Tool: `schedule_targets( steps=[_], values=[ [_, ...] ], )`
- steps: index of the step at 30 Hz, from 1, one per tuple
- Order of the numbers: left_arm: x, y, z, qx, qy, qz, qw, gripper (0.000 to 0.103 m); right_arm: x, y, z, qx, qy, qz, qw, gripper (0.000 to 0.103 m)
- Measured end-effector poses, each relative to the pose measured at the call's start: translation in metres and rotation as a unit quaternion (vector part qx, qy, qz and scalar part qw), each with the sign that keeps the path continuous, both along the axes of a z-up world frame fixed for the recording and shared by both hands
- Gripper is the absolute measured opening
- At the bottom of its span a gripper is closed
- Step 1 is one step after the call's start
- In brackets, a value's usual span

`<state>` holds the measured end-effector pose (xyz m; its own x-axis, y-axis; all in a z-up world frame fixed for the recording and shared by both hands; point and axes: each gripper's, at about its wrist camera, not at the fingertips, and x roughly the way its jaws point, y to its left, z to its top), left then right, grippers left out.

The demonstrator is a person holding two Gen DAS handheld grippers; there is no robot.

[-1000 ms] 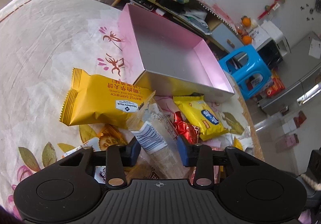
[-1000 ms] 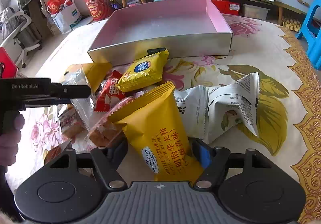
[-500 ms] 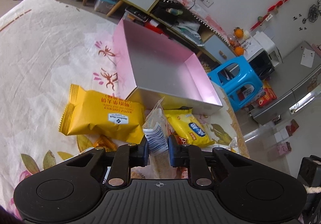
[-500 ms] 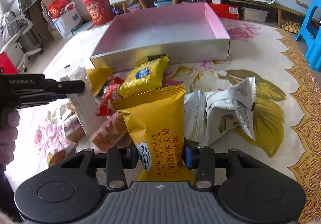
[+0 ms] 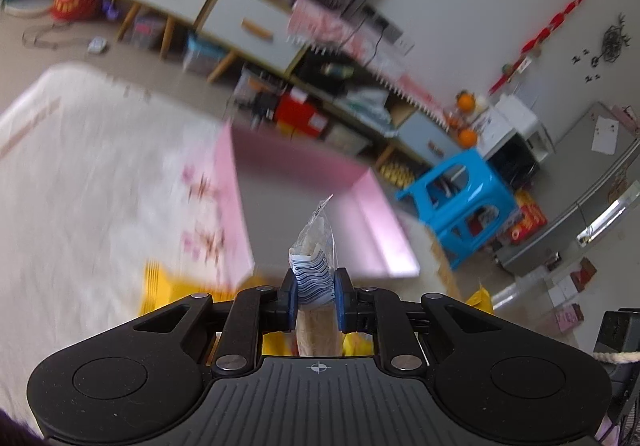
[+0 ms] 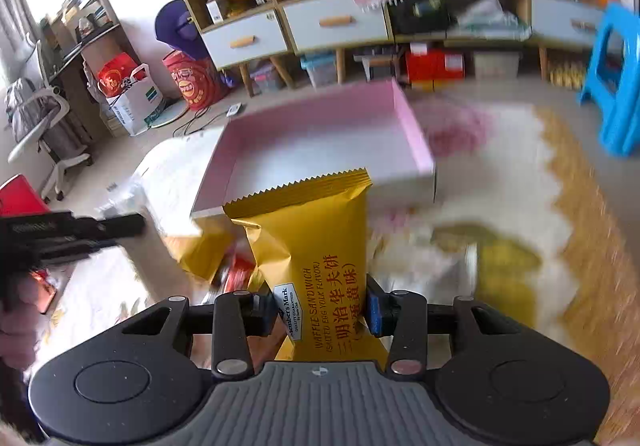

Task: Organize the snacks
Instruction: 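Carry both snacks into the pink box and open both tools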

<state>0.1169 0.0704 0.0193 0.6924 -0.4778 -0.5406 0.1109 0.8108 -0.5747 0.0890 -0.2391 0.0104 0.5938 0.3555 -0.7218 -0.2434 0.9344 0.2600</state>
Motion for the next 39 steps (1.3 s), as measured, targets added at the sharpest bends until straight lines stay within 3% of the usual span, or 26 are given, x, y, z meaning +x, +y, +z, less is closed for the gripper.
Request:
schedule_targets(
  steps=[5,12,18,27,30,33,39],
  values=[
    [0.033,-0.011,0.013,0.027,-0.037,0.008,0.9989,0.015,0.044,0.002,0.011,-0.012,-0.034,0.004,0.999,0.033],
    [0.067,-0.023,-0.005,0.077,-0.053,0.018,0.9954,0.015,0.100,0.004,0.001,-0.022,-0.064,-0.012,0.998,0.033],
    [0.091,-0.032,-0.026,0.111,-0.027,-0.017,0.9933,0.015,0.135,0.011,-0.019,-0.058,-0.078,-0.013,0.995,0.033],
    [0.100,-0.019,-0.046,0.122,-0.001,-0.031,0.9921,0.018,0.144,0.030,-0.060,-0.138,-0.030,0.012,0.990,0.032],
    [0.104,-0.015,-0.046,0.120,0.002,-0.041,0.9919,0.018,0.138,0.031,-0.063,-0.128,0.013,0.011,0.992,0.033],
    [0.105,-0.015,-0.043,0.134,0.007,-0.047,0.9898,0.019,0.128,0.036,-0.058,-0.122,0.035,0.015,0.992,0.034],
    [0.111,-0.017,-0.043,0.122,0.006,-0.087,0.9887,0.019,0.107,0.048,-0.053,-0.097,0.066,0.026,0.993,0.034]
  ],
)
